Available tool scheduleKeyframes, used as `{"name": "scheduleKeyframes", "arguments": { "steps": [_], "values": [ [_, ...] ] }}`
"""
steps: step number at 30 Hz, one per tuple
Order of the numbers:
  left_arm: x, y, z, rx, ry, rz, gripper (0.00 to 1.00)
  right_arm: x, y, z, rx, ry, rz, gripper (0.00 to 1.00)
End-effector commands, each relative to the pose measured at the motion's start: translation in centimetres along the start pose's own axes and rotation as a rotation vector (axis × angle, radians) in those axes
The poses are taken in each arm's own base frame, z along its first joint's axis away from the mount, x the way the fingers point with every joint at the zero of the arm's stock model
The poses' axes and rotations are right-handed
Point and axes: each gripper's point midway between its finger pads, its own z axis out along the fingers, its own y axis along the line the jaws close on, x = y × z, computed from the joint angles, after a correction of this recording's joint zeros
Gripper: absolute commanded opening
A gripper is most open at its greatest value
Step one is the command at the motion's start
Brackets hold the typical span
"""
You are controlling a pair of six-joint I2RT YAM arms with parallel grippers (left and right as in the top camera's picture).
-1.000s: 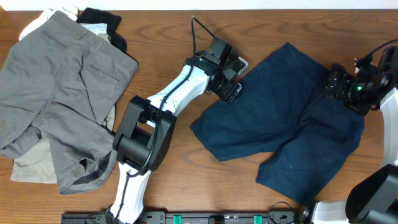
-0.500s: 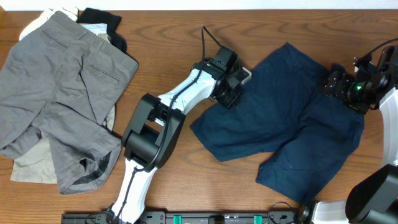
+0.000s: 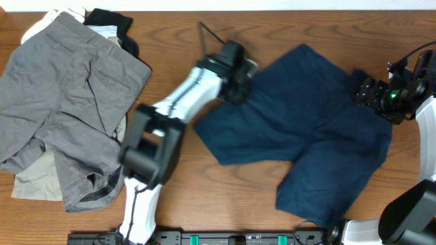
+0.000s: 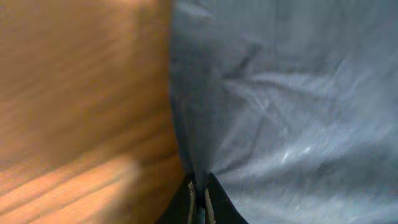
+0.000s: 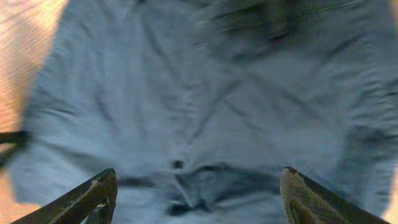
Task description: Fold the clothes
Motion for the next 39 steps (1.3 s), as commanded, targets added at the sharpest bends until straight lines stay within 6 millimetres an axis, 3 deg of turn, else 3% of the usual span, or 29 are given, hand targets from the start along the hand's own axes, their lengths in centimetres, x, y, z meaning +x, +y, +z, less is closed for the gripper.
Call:
{"name": "scheduleKeyframes", "arguments": {
  "steps": [1, 6, 9, 12, 16, 21, 24, 27, 31, 33, 37, 39],
  "values": [
    [-3.1, 3.5, -7.5, -0.091, -0.148, -0.124, 0.06, 0.1, 0.7, 0.1, -0.013, 0.002, -0.031, 0.82],
    [-1.3, 7.1, -11.9, -0.129, -0.138, -0.266, 0.06, 0.4, 1.8, 1.4, -0.024, 0.022, -0.066, 0.81],
    [0.0, 8.2, -12.9, -0.141, -0.109, -0.310, 0.06, 0.6, 2.4, 2.5, -0.028, 0.045, -0.082, 0.81],
    [1.1, 8.8, -13.2, -0.146, -0.074, -0.339, 0.07, 0.8, 2.9, 4.2, -0.033, 0.076, -0.096, 0.81],
    [1.7, 9.1, -13.3, -0.155, -0.053, -0.350, 0.22, 0.9, 3.5, 7.6, -0.038, 0.116, -0.116, 0.80],
    [1.8, 9.4, -13.3, -0.173, -0.052, -0.351, 0.23, 1.1, 4.0, 11.8, -0.042, 0.148, -0.147, 0.73],
    [1.8, 9.3, -13.3, -0.171, -0.052, -0.351, 0.23, 1.3, 3.2, 13.2, 0.001, 0.162, -0.156, 0.68],
    [1.7, 9.0, -13.1, -0.168, -0.051, -0.343, 0.23, 1.4, 1.9, 14.1, 0.077, 0.168, -0.179, 0.68],
    [1.3, 8.0, -12.4, -0.160, -0.058, -0.315, 0.23, 1.3, 1.7, 14.6, 0.081, 0.166, -0.242, 0.66],
    [1.0, 7.5, -12.0, -0.155, -0.063, -0.298, 0.23, 1.1, 1.9, 14.7, 0.078, 0.156, -0.246, 0.59],
    [0.6, 6.7, -11.3, -0.146, -0.065, -0.275, 0.23, 0.9, 2.8, 14.9, 0.065, 0.142, -0.267, 0.29],
    [0.6, 6.4, -11.1, -0.145, -0.065, -0.270, 0.23, 1.1, 3.3, 15.1, 0.061, 0.144, -0.282, 0.21]
  ]
}}
